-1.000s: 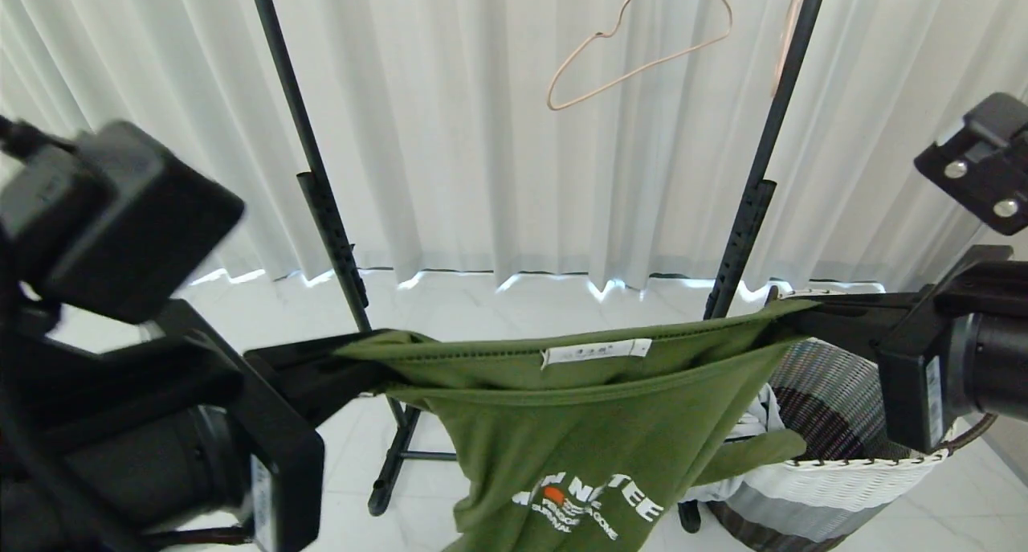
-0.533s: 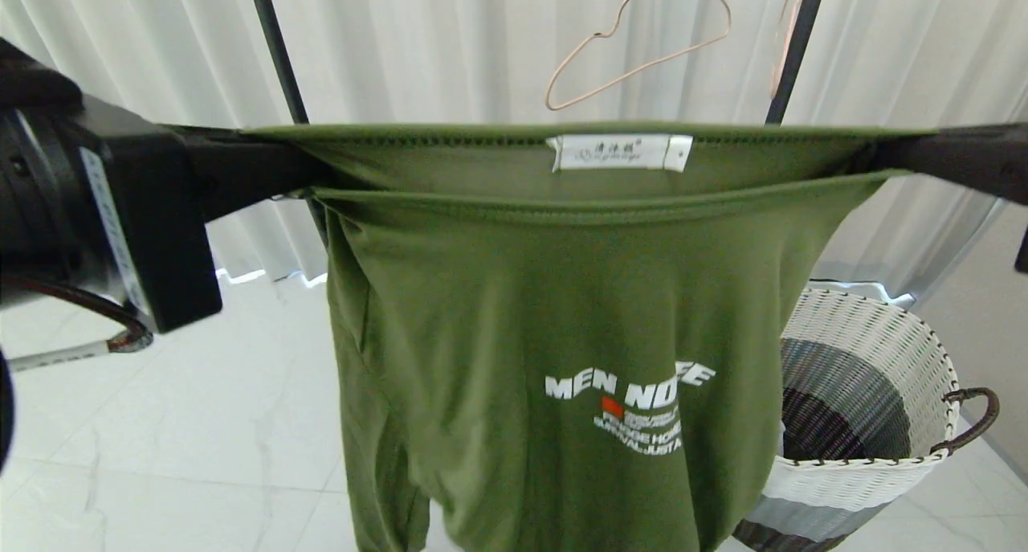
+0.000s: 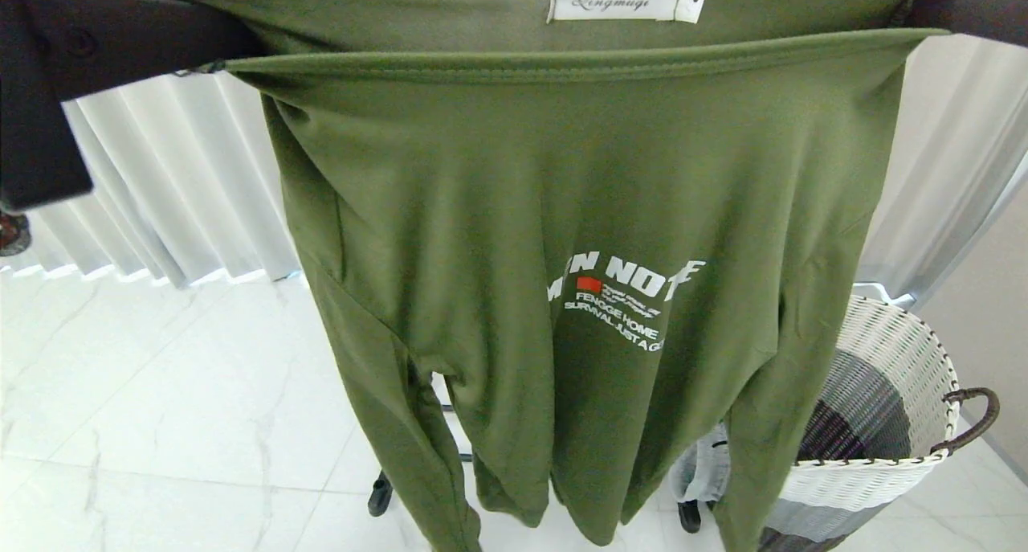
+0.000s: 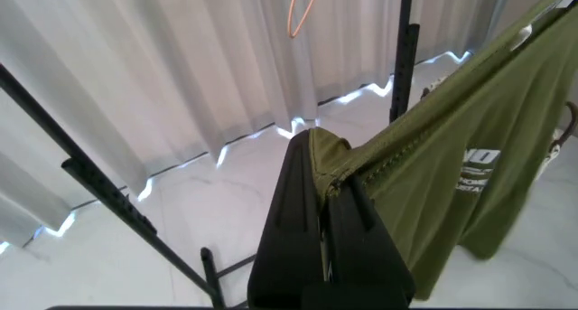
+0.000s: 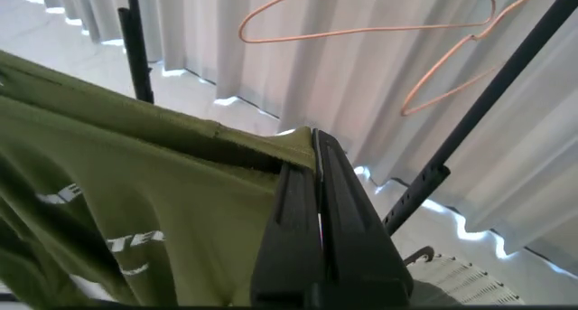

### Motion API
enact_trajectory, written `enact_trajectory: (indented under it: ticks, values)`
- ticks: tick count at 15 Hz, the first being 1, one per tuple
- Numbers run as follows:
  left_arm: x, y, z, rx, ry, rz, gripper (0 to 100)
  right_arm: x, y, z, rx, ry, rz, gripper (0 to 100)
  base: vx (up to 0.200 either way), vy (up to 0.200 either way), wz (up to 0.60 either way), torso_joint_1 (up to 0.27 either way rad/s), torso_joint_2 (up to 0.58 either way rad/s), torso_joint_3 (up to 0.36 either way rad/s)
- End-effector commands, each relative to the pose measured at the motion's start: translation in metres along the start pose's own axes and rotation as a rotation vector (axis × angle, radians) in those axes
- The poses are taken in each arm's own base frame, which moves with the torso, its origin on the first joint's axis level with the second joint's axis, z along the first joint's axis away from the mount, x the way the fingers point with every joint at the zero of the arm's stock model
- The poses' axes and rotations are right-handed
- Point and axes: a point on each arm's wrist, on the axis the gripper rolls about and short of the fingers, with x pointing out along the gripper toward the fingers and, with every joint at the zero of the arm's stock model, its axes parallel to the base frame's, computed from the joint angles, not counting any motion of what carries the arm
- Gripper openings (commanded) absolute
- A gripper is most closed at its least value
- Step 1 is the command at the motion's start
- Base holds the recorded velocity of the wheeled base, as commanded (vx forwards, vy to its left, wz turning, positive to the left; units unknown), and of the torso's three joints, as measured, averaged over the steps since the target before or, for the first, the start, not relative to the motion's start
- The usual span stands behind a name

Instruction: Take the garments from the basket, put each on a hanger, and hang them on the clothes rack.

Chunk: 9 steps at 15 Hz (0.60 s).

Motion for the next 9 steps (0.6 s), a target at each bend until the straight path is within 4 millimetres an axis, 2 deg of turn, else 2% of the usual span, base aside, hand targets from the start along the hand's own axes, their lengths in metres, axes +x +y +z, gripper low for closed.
enact_trajectory:
  ticks: [1,4,5,6,9]
  values:
    - [0.0,-0.002,0.0,0.003,0.001,-0.002,0,-0.011,-0.005,0.002,-0.002,0.0,0.004,0,0.0,0.0,0.0,0.0,0.0,0.0]
    - [0.012,-0.007,0.009,0.004,-0.02,0.007,0,-0.057,-0.018,0.0,-0.035,0.064,0.072,0,0.0,0.0,0.0,0.0,0.0,0.0]
    - [0.015,-0.008,0.011,0.0,-0.029,0.009,0,-0.063,-0.02,-0.001,-0.041,0.072,0.089,0,0.0,0.0,0.0,0.0,0.0,0.0]
    - [0.028,-0.014,0.02,-0.016,-0.054,0.017,0,-0.079,-0.02,-0.007,-0.065,0.108,0.164,0,0.0,0.0,0.0,0.0,0.0,0.0]
    - [0.052,-0.026,0.032,-0.039,-0.094,0.026,0,-0.081,-0.006,-0.016,-0.11,0.146,0.303,0,0.0,0.0,0.0,0.0,0.0,0.0]
